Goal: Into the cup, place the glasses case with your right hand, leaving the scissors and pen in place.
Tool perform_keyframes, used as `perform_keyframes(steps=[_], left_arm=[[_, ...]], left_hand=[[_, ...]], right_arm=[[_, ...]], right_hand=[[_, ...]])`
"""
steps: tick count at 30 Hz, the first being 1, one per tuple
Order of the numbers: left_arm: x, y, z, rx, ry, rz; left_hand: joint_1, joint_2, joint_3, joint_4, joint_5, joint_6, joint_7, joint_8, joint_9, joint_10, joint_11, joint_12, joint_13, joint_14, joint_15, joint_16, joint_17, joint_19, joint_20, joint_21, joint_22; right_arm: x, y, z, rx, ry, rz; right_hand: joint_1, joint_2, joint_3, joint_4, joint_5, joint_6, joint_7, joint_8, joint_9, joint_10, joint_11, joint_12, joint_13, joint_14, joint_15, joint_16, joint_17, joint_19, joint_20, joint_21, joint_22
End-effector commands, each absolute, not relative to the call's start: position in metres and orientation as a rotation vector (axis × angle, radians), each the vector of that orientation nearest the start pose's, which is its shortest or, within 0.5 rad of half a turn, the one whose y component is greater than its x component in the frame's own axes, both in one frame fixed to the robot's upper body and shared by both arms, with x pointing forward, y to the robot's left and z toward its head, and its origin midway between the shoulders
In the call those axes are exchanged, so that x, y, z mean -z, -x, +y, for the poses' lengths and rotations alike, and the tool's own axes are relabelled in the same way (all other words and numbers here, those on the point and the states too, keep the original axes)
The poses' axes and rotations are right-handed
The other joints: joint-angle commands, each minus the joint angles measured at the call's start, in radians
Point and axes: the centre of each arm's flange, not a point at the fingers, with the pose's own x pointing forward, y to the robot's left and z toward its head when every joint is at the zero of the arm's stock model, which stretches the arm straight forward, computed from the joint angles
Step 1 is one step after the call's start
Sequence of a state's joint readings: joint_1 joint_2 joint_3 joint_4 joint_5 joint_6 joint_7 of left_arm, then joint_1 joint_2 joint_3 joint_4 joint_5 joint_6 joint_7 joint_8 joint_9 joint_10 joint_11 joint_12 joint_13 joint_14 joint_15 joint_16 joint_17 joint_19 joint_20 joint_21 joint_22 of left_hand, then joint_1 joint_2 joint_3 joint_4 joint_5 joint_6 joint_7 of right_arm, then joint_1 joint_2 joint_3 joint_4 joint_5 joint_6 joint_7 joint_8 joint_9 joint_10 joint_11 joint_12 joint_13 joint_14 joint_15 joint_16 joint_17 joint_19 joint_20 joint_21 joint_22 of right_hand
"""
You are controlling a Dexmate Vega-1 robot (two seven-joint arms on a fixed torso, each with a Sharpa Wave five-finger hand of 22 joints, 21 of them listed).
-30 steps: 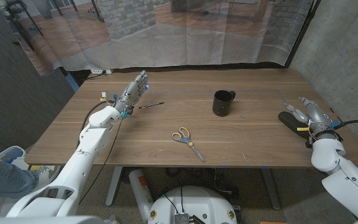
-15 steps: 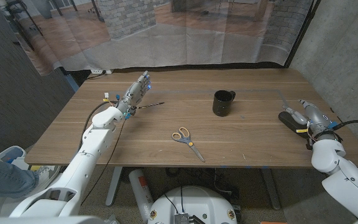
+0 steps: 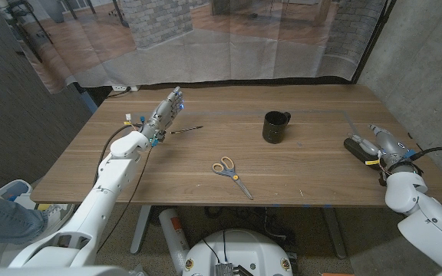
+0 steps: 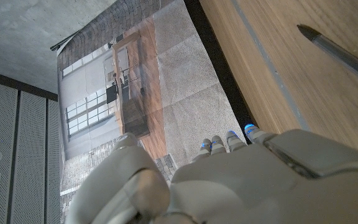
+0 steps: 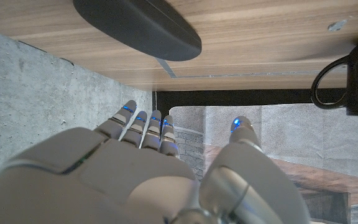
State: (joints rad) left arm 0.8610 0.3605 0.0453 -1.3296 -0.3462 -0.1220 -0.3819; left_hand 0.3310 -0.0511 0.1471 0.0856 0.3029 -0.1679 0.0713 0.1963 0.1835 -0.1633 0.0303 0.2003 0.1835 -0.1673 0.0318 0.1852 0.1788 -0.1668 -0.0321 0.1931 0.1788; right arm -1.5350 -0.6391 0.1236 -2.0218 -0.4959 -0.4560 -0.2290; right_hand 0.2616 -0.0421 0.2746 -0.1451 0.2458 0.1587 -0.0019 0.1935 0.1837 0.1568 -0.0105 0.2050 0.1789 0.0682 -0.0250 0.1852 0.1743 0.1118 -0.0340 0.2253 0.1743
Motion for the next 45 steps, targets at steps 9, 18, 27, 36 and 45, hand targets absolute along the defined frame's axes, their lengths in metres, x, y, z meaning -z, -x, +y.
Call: perform_keyframes(steps=[9,18,27,36,45], left_arm=[[0.002,-0.643,0.305,0.324,-0.122,-0.584],[0.005,-0.644,0.305,0.323,-0.119,-0.580],[0.005,-0.643,0.311,0.320,-0.117,-0.580],[0.005,-0.642,0.311,0.316,-0.113,-0.581],[0.004,-0.646,0.309,0.316,-0.111,-0.581]], left_hand=[[0.012,0.004,-0.005,-0.003,-0.002,0.008,-0.003,0.002,0.003,0.002,-0.001,0.003,0.003,-0.047,0.003,0.002,0.004,-0.047,-0.014,0.007,0.003],[0.013,0.006,-0.007,-0.003,-0.003,0.012,-0.004,0.003,0.003,0.004,0.003,0.004,0.003,-0.046,0.002,0.003,0.004,-0.045,-0.019,0.008,0.003],[0.014,0.006,-0.009,-0.003,-0.003,0.013,-0.005,0.003,0.003,0.003,0.000,0.003,0.003,-0.046,0.001,0.003,0.004,-0.046,-0.012,0.008,0.003],[0.015,0.007,-0.010,-0.003,-0.003,0.014,-0.005,0.002,0.003,0.005,0.000,0.004,0.003,-0.046,0.001,0.002,0.004,-0.047,-0.009,0.008,0.003],[0.016,0.008,-0.012,-0.003,-0.004,0.013,-0.008,0.002,0.003,0.004,0.001,0.003,0.003,-0.046,-0.001,0.002,0.004,-0.048,-0.007,0.007,0.003]], right_arm=[[0.100,-0.484,-0.435,0.565,1.100,-0.172],[0.101,-0.485,-0.437,0.564,1.115,-0.142],[0.103,-0.488,-0.439,0.555,1.125,-0.101],[0.101,-0.490,-0.439,0.550,1.146,-0.073],[0.101,-0.493,-0.439,0.539,1.156,-0.046]], right_hand=[[0.031,-0.015,0.002,-0.013,0.017,-0.012,-0.012,-0.001,0.004,-0.005,0.000,-0.001,0.004,0.003,0.008,-0.002,0.003,0.006,0.017,-0.007,0.002],[0.050,-0.032,-0.001,-0.020,0.028,-0.013,-0.024,0.001,0.005,-0.008,0.001,-0.002,0.004,0.005,0.012,-0.001,0.004,0.014,0.043,-0.010,0.002],[0.068,-0.045,-0.002,-0.024,0.040,-0.013,-0.027,0.002,0.005,-0.011,0.000,-0.002,0.004,0.010,0.019,0.000,0.004,0.022,0.059,-0.012,0.002],[0.082,-0.056,-0.004,-0.025,0.050,-0.019,-0.035,0.001,0.005,-0.011,0.003,-0.001,0.004,0.016,0.022,0.002,0.004,0.031,0.080,-0.012,0.001],[0.094,-0.065,-0.006,-0.025,0.059,-0.021,-0.036,0.002,0.005,-0.008,0.007,0.001,0.004,0.027,0.017,0.005,0.004,0.042,0.098,-0.012,0.002]])
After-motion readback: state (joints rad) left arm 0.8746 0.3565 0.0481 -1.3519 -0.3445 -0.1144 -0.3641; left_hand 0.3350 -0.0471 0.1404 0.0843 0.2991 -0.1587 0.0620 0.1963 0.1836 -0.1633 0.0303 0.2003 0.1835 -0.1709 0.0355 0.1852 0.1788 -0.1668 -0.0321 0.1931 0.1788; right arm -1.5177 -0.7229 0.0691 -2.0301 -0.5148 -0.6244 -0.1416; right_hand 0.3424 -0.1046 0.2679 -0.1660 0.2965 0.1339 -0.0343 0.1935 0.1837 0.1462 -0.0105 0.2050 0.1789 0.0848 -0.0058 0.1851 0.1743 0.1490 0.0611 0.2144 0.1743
